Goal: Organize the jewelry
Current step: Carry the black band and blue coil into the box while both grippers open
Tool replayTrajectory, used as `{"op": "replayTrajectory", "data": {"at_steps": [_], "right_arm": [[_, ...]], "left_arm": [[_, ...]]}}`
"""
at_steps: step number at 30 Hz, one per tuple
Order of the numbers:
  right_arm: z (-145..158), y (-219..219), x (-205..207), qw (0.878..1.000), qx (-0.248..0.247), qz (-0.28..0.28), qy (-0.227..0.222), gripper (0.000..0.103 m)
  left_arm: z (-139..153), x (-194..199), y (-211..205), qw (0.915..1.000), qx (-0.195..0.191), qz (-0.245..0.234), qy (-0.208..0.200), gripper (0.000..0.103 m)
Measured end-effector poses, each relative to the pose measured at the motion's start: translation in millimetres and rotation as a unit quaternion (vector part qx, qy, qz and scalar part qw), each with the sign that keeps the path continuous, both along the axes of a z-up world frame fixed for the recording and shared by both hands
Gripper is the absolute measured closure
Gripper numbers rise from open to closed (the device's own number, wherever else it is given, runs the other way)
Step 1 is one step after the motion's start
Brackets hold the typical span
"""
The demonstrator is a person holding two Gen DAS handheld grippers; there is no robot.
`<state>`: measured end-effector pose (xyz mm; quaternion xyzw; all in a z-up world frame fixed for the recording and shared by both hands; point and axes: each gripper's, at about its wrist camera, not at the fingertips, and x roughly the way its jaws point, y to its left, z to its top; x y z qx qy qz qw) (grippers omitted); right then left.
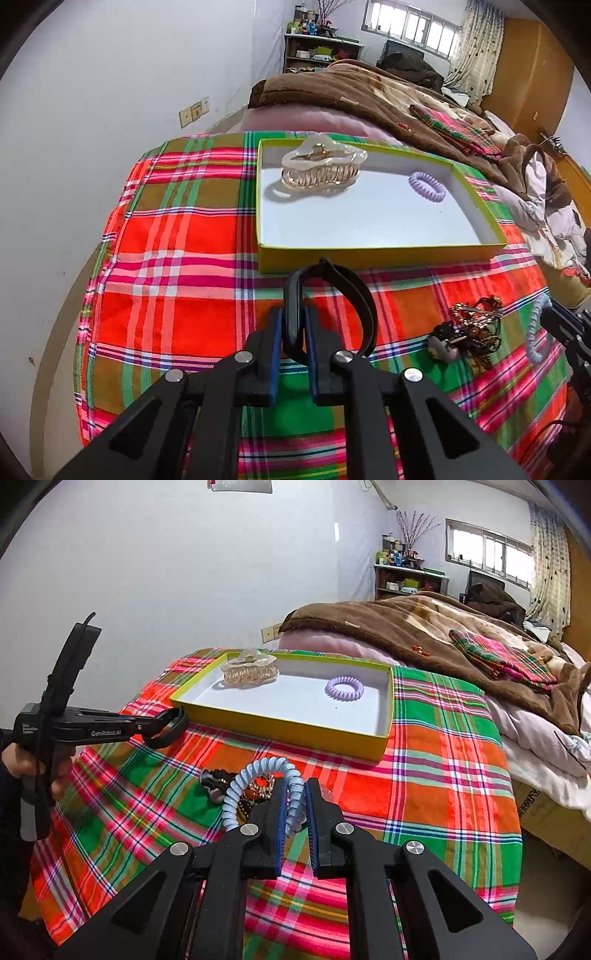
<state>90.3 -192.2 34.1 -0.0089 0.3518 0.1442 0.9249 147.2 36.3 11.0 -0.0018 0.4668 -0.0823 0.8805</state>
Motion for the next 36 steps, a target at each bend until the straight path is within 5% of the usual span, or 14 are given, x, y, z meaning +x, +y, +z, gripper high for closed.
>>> {"op": "replayTrajectory", "data": {"at_steps": [20,36], "right_arm": [[40.8,-1.0,60.3,0.999,-0.016,-0.001,-0.035,0.093],[20.9,22.4,163.4,0.999,-0.045,0.017,0.011,0.093]], "left_arm": [[50.0,12.0,-2.6,0.9988,-0.005,-0.011,-0.048,0.09],[33.6,57.6,-22.2,0.9993,-0.023,-0.016,-0.025,0.09]]}}
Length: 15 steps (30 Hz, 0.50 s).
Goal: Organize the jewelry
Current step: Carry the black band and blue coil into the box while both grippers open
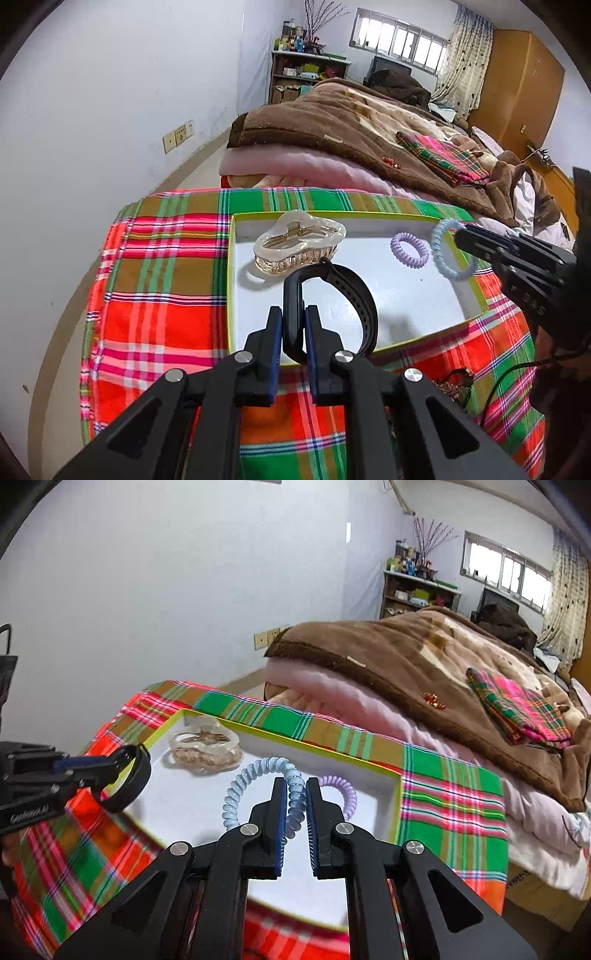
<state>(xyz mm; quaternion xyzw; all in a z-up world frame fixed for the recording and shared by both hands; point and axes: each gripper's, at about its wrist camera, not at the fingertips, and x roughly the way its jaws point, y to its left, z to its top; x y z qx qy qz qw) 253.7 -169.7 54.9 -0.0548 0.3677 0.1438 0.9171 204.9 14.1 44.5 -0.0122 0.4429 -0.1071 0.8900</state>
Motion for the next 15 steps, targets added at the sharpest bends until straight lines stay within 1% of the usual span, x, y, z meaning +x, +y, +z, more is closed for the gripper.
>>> {"op": "replayTrajectory", "data": {"at_steps": [5,15], "right_arm": [[-16.2,5.3,27.9,1.0,-0.002,-0.001,0.026,0.093],[-42.3,19.5,60.6,0.998,0.001,0.005,0.068,0.093]], "left_arm": [[-10.4,11.6,-4.0,1.0,0.0,0.001,0.009,0.09],[-32.9,28.5,-8.7,0.9992,-0.007,0.009,0.039,0.09]]}}
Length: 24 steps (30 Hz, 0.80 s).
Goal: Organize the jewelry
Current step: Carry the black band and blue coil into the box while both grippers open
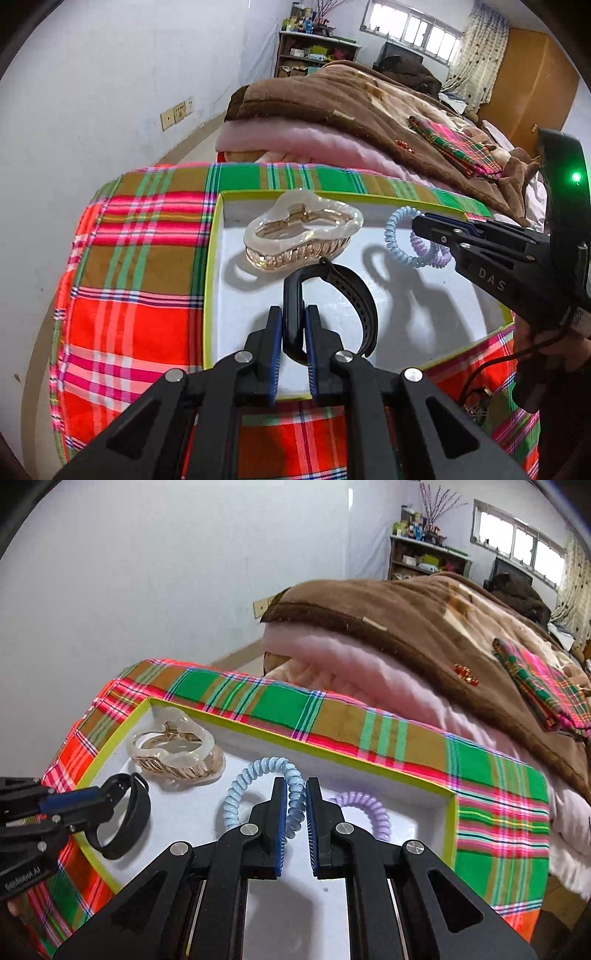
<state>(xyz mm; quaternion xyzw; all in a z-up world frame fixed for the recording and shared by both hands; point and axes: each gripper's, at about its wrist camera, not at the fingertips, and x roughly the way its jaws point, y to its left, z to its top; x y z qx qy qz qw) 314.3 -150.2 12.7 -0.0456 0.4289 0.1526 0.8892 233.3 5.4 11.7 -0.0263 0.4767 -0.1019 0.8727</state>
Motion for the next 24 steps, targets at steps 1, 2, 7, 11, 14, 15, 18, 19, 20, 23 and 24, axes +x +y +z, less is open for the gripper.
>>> {"op": "replayTrajectory", "data": {"at_steps": [1,2,7,11,14,15,18,19,20,23,24], "right_arm": [[-2.0,2.0,1.7,1.0,-0.003,0.002,0.003,0.093],[-3.9,4.1,3.9,1.0,-0.004,0.004,0.006,0.093],[-11.8,9.9,10.4,1.0,-0.012,0.006,0.014,0.093],[-16.2,10.0,13.3,1.0,-0.015,0.003,0.02,0.093],[-18.9,11.1,14.7,0.999,-0.022,0.005,0.023,0.093],[-19.7,11.0,15.2,0.999,-0.023,0.005,0.025,0.093],[-20.0,10.4,15.4,0.999,-0.023,0.003,0.024,0.093],[-20.1,10.3,15.6,0.999,-0.024,0.003,0.024,0.093],[-20.4,10.3,16.3,0.999,-0.025,0.002,0.025,0.093],[-21.6,10.5,18.1,0.999,-0.026,0.001,0.028,0.093],[-21.8,11.0,18.0,0.999,-0.026,0.002,0.029,0.093]], "left_arm": [[-1.1,0.0,-0.5,1.0,0.0,-0.002,0.0,0.09],[-2.8,0.7,-0.8,1.0,0.001,-0.003,0.003,0.09],[-7.1,3.5,1.2,1.0,0.003,0.002,0.009,0.09],[-12.8,7.1,0.7,0.9997,0.018,0.007,0.015,0.09],[-14.7,5.5,2.2,0.9997,0.016,0.009,0.016,0.09],[-15.4,5.4,2.5,0.9997,0.016,0.008,0.018,0.09],[-17.6,6.0,4.6,0.9997,0.015,0.008,0.02,0.09],[-17.4,5.9,5.1,0.9997,0.015,0.009,0.019,0.09],[-17.3,6.3,4.9,0.9997,0.015,0.009,0.018,0.09],[-17.9,6.4,5.7,0.9997,0.012,0.01,0.02,0.09],[-17.9,6.6,5.7,0.9997,0.012,0.01,0.02,0.09]]}}
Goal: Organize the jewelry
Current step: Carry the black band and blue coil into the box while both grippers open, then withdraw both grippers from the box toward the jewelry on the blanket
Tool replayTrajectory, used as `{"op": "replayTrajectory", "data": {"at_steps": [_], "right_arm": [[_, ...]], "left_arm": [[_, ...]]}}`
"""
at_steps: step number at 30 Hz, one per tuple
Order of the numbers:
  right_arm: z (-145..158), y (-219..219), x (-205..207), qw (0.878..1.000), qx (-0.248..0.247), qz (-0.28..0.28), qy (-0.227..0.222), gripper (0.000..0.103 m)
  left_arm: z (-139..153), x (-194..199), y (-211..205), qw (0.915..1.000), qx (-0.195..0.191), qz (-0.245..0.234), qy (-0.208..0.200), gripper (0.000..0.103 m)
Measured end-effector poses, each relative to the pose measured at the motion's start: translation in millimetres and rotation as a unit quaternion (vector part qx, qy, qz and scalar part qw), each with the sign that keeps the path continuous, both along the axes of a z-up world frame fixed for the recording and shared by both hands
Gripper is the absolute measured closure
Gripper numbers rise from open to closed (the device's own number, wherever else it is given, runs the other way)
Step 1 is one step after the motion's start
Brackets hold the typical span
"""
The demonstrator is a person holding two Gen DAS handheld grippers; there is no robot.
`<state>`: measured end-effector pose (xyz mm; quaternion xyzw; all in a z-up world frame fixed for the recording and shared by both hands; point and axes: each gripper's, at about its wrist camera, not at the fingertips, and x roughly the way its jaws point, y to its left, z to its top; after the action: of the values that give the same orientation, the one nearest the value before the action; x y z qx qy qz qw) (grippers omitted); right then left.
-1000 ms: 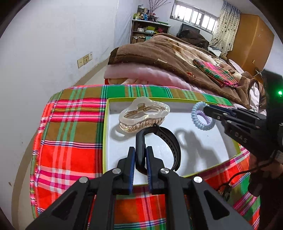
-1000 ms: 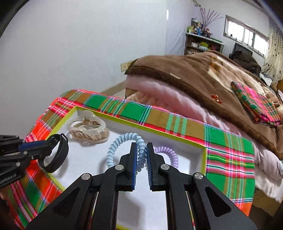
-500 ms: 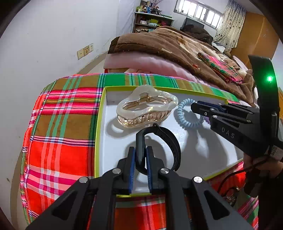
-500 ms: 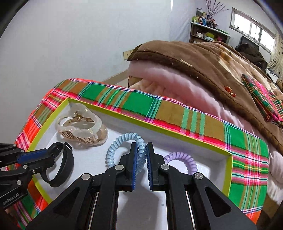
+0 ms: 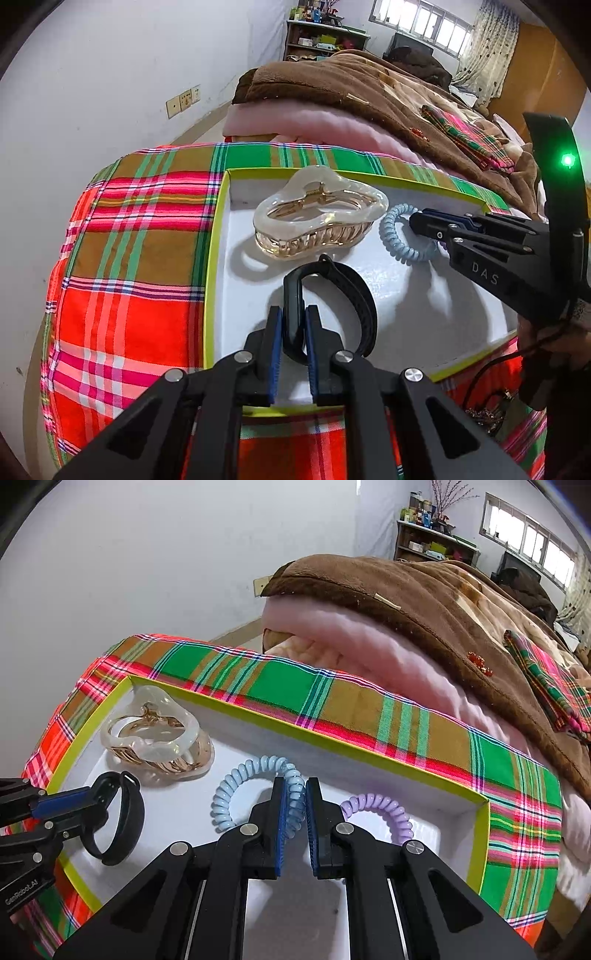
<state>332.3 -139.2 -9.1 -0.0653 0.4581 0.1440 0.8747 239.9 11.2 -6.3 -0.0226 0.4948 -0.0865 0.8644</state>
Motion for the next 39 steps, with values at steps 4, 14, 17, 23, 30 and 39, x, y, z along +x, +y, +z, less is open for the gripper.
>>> {"op": "replayTrajectory", "data": {"at_steps": [4,14,17,23,30,39], "right_arm": [[0.4,0.3,0.2,1.0,-0.003,-0.001,-0.001,0.093],[2.7,1.1,1.0,1.0,-0.003,-0.001,-0.003,0.088],[3.2,0.3,1.8,1.0,0.0,-0.001,-0.002,0.087],[7.4,-0.6,-0.9,1.0,0.0,-0.004,-0.008,0.079],[21.2,-4.1,-13.3,1.0,0.011,-0.007,-0.025,0.074],[52.6,-17.5,-57.8,0.997,0.032,0.003,-0.065,0.07]], "left_arm": [[-0.3,1.2,0.8,1.0,-0.004,0.002,0.001,0.09],[-1.5,2.8,3.1,0.9999,-0.007,0.008,0.004,0.079],[-1.2,2.4,4.0,0.9999,-0.009,0.01,0.004,0.077],[0.5,0.1,2.7,0.9999,-0.015,0.008,0.003,0.068],[10.9,-5.7,3.8,0.9996,-0.022,0.012,-0.01,0.056],[38.4,-34.2,4.4,0.9977,-0.052,-0.005,-0.043,0.047]]}}
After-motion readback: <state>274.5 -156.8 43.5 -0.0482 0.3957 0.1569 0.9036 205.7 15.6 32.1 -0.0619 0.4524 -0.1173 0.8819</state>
